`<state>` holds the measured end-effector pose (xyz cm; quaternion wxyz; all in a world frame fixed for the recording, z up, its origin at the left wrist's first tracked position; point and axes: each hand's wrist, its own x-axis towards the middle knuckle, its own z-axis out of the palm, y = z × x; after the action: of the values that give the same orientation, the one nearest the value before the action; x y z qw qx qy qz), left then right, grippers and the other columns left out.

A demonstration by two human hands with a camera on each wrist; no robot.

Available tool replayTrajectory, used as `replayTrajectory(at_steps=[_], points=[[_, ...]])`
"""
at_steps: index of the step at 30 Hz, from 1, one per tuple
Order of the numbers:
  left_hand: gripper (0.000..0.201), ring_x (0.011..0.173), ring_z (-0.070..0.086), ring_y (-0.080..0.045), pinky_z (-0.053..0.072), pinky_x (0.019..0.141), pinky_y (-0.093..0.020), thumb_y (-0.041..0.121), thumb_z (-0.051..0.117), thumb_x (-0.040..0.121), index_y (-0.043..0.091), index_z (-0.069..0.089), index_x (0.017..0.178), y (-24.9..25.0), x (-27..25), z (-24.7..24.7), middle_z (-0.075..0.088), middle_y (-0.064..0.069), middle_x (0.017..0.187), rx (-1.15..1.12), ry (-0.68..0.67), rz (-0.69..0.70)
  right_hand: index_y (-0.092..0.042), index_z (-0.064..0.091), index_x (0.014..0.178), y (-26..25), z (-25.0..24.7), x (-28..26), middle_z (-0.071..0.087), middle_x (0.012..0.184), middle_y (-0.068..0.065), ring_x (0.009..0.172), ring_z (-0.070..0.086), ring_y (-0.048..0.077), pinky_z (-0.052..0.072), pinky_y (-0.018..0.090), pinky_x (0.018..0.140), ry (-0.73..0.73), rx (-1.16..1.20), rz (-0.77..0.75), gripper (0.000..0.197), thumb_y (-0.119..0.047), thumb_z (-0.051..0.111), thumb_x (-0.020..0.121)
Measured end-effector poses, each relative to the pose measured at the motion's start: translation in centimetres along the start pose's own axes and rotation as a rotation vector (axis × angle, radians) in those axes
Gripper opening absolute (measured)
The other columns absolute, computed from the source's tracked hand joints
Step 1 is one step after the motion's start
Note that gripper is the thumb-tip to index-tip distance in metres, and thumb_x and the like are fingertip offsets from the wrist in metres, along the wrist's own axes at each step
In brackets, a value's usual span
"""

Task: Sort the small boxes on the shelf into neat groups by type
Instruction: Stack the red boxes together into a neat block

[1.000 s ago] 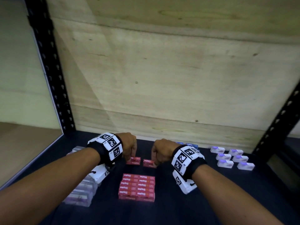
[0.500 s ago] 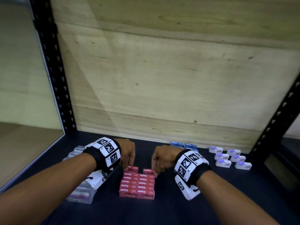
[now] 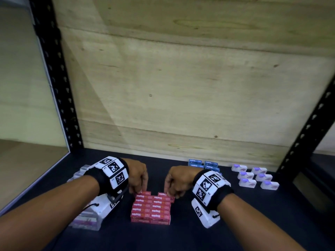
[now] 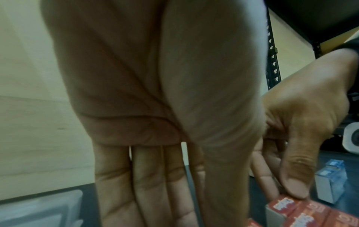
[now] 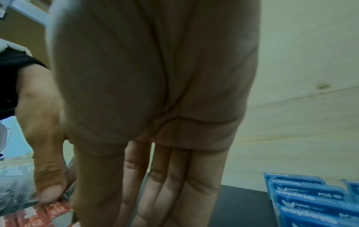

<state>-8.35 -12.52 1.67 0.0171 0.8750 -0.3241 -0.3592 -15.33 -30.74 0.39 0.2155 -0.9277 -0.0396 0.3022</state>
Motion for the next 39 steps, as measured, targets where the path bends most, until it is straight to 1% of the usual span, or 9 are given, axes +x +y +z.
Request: replayTrajectory(at_steps=[4, 9, 15, 20, 25, 27, 34, 37, 39], points=[[0.020, 0.069, 0.064, -0.005, 0.046, 0.058, -0.011, 0.013, 0.066, 0.090, 0.013, 0.070, 0.110, 0.1, 0.0, 0.3, 0.074, -0.003, 0.100, -0.014, 0.014, -0.008, -0.004, 0.072, 0.104, -0.3, 0.3, 0.3, 0.073, 0.104, 0.018, 0.081, 0.067, 0.019, 0.059, 0.035, 0.084, 0.005, 0.001, -0.014, 0.015, -0.005, 0.064, 0.091], [0.021, 0.067, 0.064, -0.004, 0.046, 0.057, -0.011, 0.011, 0.066, 0.090, 0.013, 0.069, 0.111, 0.5, 0.0, 0.5, 0.070, 0.005, 0.086, -0.019, 0.015, 0.009, -0.004, 0.072, 0.106, -0.9, 0.5, 0.6, 0.073, 0.104, 0.019, 0.079, 0.066, 0.017, 0.059, 0.034, 0.083, 0.013, -0.008, -0.033, 0.016, -0.006, 0.065, 0.092], [0.021, 0.069, 0.064, -0.005, 0.051, 0.068, -0.019, 0.012, 0.066, 0.089, 0.013, 0.069, 0.110, 0.7, -0.2, 0.6, 0.070, 0.006, 0.084, -0.022, 0.018, 0.000, -0.006, 0.071, 0.106, -1.3, 0.5, 0.7, 0.073, 0.105, 0.018, 0.079, 0.066, 0.016, 0.058, 0.034, 0.085, 0.009, -0.032, -0.020, 0.016, -0.006, 0.064, 0.092], [0.024, 0.073, 0.066, -0.010, 0.046, 0.055, -0.015, 0.023, 0.064, 0.092, 0.018, 0.065, 0.115, 0.7, -0.6, 0.8, 0.072, 0.003, 0.094, -0.047, 0.043, -0.052, -0.007, 0.066, 0.112, -0.8, 1.0, 0.7, 0.073, 0.105, 0.016, 0.076, 0.067, 0.018, 0.058, 0.035, 0.080, -0.021, 0.035, 0.036, 0.018, -0.013, 0.062, 0.095], [0.025, 0.078, 0.068, -0.012, 0.054, 0.076, -0.025, 0.018, 0.063, 0.094, 0.015, 0.061, 0.118, 0.3, -0.4, 1.2, 0.072, -0.004, 0.109, -0.140, 0.001, -0.045, -0.004, 0.064, 0.116, -0.7, 1.1, 0.6, 0.070, 0.095, 0.012, 0.070, 0.067, 0.012, 0.057, 0.029, 0.078, -0.048, 0.108, 0.051, 0.021, -0.012, 0.059, 0.097], [0.024, 0.076, 0.067, -0.010, 0.054, 0.078, -0.026, 0.017, 0.063, 0.094, 0.015, 0.061, 0.117, 0.2, -0.3, 1.3, 0.072, -0.004, 0.108, -0.142, 0.004, -0.029, -0.003, 0.064, 0.116, -0.8, 1.1, 0.6, 0.070, 0.094, 0.013, 0.070, 0.066, 0.012, 0.057, 0.029, 0.079, -0.055, 0.112, 0.052, 0.021, -0.011, 0.059, 0.097], [0.021, 0.076, 0.068, -0.012, 0.054, 0.072, -0.023, 0.019, 0.064, 0.093, 0.016, 0.063, 0.114, 0.5, -0.3, 1.2, 0.073, -0.006, 0.106, -0.107, -0.001, -0.040, -0.003, 0.064, 0.111, -0.8, 1.1, 0.5, 0.069, 0.096, 0.015, 0.069, 0.065, 0.012, 0.057, 0.028, 0.079, -0.052, 0.101, 0.044, 0.016, -0.009, 0.059, 0.097], [0.022, 0.068, 0.066, -0.008, 0.049, 0.057, -0.016, 0.024, 0.066, 0.091, 0.018, 0.066, 0.112, 1.0, -0.5, 0.9, 0.073, 0.005, 0.093, -0.060, 0.063, -0.068, -0.003, 0.061, 0.118, -0.3, 0.8, 0.2, 0.070, 0.103, 0.016, 0.069, 0.065, 0.012, 0.057, 0.032, 0.081, -0.017, 0.108, 0.032, 0.025, -0.013, 0.063, 0.095], [0.021, 0.065, 0.065, -0.006, 0.051, 0.062, -0.019, 0.030, 0.066, 0.091, 0.020, 0.068, 0.108, 1.5, -0.6, 0.4, 0.071, 0.009, 0.084, -0.014, 0.130, -0.070, -0.004, 0.061, 0.118, 0.3, 0.0, -0.6, 0.071, 0.102, 0.014, 0.070, 0.065, 0.013, 0.058, 0.031, 0.078, 0.031, 0.098, 0.016, 0.025, -0.015, 0.064, 0.095]])
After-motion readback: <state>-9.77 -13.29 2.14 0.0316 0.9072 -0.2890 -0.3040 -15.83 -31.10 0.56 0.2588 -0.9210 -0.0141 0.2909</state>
